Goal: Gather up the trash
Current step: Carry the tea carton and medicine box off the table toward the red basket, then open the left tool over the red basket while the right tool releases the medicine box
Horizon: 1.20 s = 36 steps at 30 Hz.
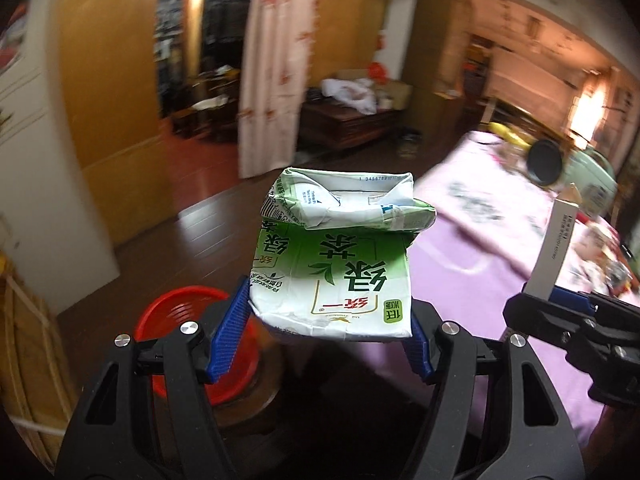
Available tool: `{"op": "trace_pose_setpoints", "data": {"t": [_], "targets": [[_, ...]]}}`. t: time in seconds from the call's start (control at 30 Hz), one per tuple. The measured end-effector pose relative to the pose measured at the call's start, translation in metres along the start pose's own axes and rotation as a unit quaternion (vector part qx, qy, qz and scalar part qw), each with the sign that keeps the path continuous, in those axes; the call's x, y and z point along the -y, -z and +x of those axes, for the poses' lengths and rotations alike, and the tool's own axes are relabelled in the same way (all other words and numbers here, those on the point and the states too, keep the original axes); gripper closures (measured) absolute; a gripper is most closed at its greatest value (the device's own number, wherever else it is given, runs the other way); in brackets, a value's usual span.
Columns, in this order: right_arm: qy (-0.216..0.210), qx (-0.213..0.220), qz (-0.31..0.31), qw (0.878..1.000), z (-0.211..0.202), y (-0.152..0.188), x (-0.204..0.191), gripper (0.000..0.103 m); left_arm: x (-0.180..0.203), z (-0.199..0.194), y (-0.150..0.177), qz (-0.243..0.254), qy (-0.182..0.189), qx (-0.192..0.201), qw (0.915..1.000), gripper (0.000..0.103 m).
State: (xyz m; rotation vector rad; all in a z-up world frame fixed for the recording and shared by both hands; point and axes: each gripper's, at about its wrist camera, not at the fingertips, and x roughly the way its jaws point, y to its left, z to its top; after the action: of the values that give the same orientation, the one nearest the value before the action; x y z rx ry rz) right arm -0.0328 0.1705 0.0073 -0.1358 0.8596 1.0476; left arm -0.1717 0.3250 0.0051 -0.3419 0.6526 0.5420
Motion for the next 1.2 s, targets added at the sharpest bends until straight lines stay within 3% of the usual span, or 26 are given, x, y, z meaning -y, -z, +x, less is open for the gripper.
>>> {"op": "trace_pose_setpoints", "data": {"t": [0.23, 0.57, 0.67, 0.97, 1.2], "targets": [[-0.022, -0.064, -0.051, 0.996, 0.082, -0.008, -0.056, 0.058, -0.084, 0.04, 0.018, -0.064, -0.061, -0.047, 0.995, 0.036], [-0.047, -0.167, -0.062, 0.983, 0.211, 0.012, -0.087, 0.057, -0.181, 0.119, 0.067, -0.135, -0.109, -0.16, 0.9718, 0.036], [-0.053, -0.184, -0.057, 0.98, 0.237, 0.019, -0.092, 0.057, -0.192, 0.132, 0.074, -0.151, -0.122, -0.18, 0.9644, 0.036], [-0.047, -0.222, -0.04, 0.973, 0.301, 0.025, -0.096, 0.057, -0.208, 0.144, 0.083, -0.136, -0.183, -0.19, 0.9548, 0.036], [-0.054, -0.239, -0.04, 0.969, 0.318, 0.029, -0.101, 0.056, -0.202, 0.151, 0.091, -0.137, -0.186, -0.205, 0.951, 0.036]]}}
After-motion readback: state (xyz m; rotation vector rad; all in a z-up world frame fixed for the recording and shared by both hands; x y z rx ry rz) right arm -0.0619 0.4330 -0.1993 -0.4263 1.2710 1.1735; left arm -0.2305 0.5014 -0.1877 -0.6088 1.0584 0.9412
